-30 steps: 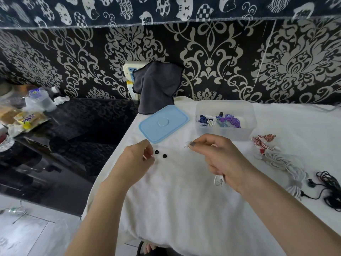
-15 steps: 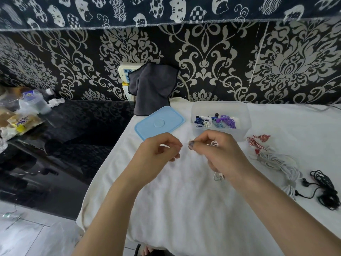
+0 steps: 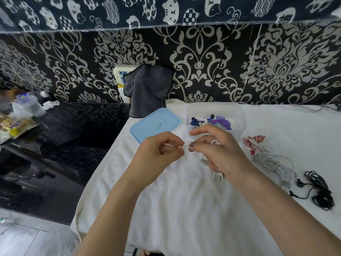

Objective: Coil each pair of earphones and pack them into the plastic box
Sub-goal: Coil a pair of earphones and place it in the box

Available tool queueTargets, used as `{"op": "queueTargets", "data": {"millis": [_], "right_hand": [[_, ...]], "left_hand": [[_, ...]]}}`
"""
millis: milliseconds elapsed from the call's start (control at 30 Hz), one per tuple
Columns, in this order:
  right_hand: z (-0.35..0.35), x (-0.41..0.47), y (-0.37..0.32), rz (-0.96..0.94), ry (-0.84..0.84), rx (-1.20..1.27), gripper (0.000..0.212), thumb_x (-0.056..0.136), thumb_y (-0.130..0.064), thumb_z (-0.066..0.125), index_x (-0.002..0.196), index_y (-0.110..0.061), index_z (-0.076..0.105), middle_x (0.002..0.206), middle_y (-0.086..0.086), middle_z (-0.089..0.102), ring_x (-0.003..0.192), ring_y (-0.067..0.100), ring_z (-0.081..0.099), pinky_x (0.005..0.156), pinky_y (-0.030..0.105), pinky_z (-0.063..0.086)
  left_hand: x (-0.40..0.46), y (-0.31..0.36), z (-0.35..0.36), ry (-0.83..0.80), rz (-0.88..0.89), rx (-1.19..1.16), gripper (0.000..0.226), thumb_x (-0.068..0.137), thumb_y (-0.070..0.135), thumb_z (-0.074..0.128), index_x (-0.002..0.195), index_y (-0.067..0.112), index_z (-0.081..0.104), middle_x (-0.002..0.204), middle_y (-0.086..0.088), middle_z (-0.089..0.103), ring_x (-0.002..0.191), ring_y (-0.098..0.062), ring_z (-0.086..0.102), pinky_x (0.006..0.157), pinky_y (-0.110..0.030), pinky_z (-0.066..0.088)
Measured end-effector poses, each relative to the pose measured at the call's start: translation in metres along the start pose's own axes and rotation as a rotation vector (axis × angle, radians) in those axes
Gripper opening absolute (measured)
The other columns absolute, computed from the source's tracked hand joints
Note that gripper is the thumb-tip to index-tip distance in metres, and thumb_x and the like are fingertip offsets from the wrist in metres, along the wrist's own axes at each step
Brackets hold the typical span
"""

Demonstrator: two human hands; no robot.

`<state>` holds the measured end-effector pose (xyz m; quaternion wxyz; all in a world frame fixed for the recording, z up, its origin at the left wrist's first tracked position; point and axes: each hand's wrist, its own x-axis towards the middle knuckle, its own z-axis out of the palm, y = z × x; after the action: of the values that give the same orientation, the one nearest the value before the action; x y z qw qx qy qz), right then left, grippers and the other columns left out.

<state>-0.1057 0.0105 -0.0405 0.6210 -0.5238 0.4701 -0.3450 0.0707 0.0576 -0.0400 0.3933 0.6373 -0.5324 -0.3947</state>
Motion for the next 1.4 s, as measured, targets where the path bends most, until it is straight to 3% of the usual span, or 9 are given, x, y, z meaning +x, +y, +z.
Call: {"op": "queueTargets", "data": {"millis": [100, 300, 433, 633, 800, 867, 1000, 1167, 1400], "right_hand": [[-0.0005, -0.0009, -0.0006, -0.016, 0.013, -0.031, 0.014, 0.088, -0.009, 0.068, 0.092, -0.020, 0.074, 0.097, 0.016, 0.072, 0.033, 0.002, 0.037, 0.042, 0.017, 0.031], [0.0019, -0.0013, 0.0007, -0.022, 0.005, -0.054, 0.006, 0.089, -0.016, 0.071, 0.090, -0.021, 0.074, 0.088, 0.005, 0.076, 0.035, 0.004, 0.035, 0.055, 0.029, 0.039], [0.0014, -0.0020, -0.0001, -0.038, 0.011, -0.046, 0.004, 0.089, -0.013, 0.071, 0.093, -0.014, 0.073, 0.087, 0.008, 0.076, 0.034, 0.004, 0.035, 0.036, 0.015, 0.029], [0.0027, -0.0006, 0.0014, -0.076, 0.025, -0.078, 0.003, 0.088, -0.017, 0.072, 0.091, -0.019, 0.073, 0.087, 0.002, 0.077, 0.037, 0.004, 0.036, 0.062, 0.034, 0.043], [0.0024, -0.0035, 0.0001, -0.110, 0.024, -0.097, 0.003, 0.089, -0.011, 0.071, 0.092, -0.011, 0.072, 0.089, 0.010, 0.075, 0.035, -0.002, 0.048, 0.038, 0.009, 0.034], [0.0012, -0.0022, 0.0016, -0.113, 0.029, -0.130, 0.002, 0.089, -0.016, 0.071, 0.089, -0.018, 0.073, 0.089, 0.005, 0.076, 0.037, -0.001, 0.048, 0.040, 0.014, 0.038], [0.0010, 0.0013, 0.0059, -0.110, 0.063, -0.217, 0.003, 0.086, -0.028, 0.074, 0.087, -0.030, 0.073, 0.086, -0.009, 0.076, 0.067, 0.009, 0.060, 0.068, 0.061, 0.057], [0.0017, -0.0004, 0.0014, -0.067, 0.015, -0.073, 0.003, 0.090, -0.011, 0.071, 0.091, -0.013, 0.073, 0.084, 0.006, 0.076, 0.036, 0.004, 0.040, 0.039, 0.016, 0.037], [-0.0026, 0.0018, -0.0020, 0.104, -0.090, 0.119, 0.008, 0.090, -0.011, 0.068, 0.091, -0.013, 0.076, 0.075, 0.003, 0.070, 0.046, 0.012, 0.029, 0.039, 0.020, 0.028]], "left_hand": [[0.0006, -0.0006, 0.0004, 0.005, 0.019, 0.015, 0.016, 0.087, 0.009, 0.075, 0.089, 0.025, 0.073, 0.079, -0.008, 0.075, 0.075, -0.035, 0.063, 0.073, -0.031, 0.049], [0.0017, 0.0005, 0.0016, 0.008, 0.043, -0.008, 0.016, 0.087, 0.003, 0.073, 0.089, 0.019, 0.072, 0.068, -0.003, 0.069, 0.067, -0.017, 0.056, 0.071, -0.033, 0.050], [0.0012, 0.0020, 0.0013, 0.006, 0.053, -0.040, 0.015, 0.088, 0.000, 0.073, 0.093, 0.014, 0.071, 0.084, -0.002, 0.078, 0.085, -0.028, 0.072, 0.084, -0.041, 0.058], [0.0003, 0.0020, 0.0014, 0.009, 0.047, -0.059, 0.015, 0.087, -0.001, 0.073, 0.093, 0.012, 0.070, 0.086, -0.007, 0.077, 0.090, -0.039, 0.068, 0.086, -0.046, 0.057], [0.0001, 0.0024, 0.0014, 0.012, 0.046, -0.056, 0.015, 0.087, -0.001, 0.073, 0.094, 0.012, 0.071, 0.086, -0.005, 0.078, 0.089, -0.034, 0.071, 0.085, -0.041, 0.058], [0.0002, 0.0025, 0.0010, 0.020, 0.035, -0.063, 0.016, 0.086, -0.003, 0.073, 0.094, 0.011, 0.070, 0.087, -0.004, 0.078, 0.088, -0.025, 0.074, 0.086, -0.036, 0.059], [0.0008, 0.0024, 0.0009, 0.030, 0.038, -0.054, 0.018, 0.086, -0.004, 0.073, 0.094, 0.012, 0.070, 0.088, -0.006, 0.078, 0.088, -0.023, 0.075, 0.088, -0.038, 0.059], [-0.0005, 0.0022, -0.0003, 0.034, 0.054, -0.042, 0.020, 0.086, -0.005, 0.067, 0.092, 0.013, 0.070, 0.082, -0.005, 0.078, 0.085, -0.022, 0.075, 0.088, -0.041, 0.058], [-0.0015, 0.0055, -0.0014, -0.039, 0.071, -0.138, 0.018, 0.088, 0.000, 0.072, 0.096, 0.016, 0.075, 0.087, -0.006, 0.079, 0.089, -0.018, 0.075, 0.085, -0.028, 0.060]]}}
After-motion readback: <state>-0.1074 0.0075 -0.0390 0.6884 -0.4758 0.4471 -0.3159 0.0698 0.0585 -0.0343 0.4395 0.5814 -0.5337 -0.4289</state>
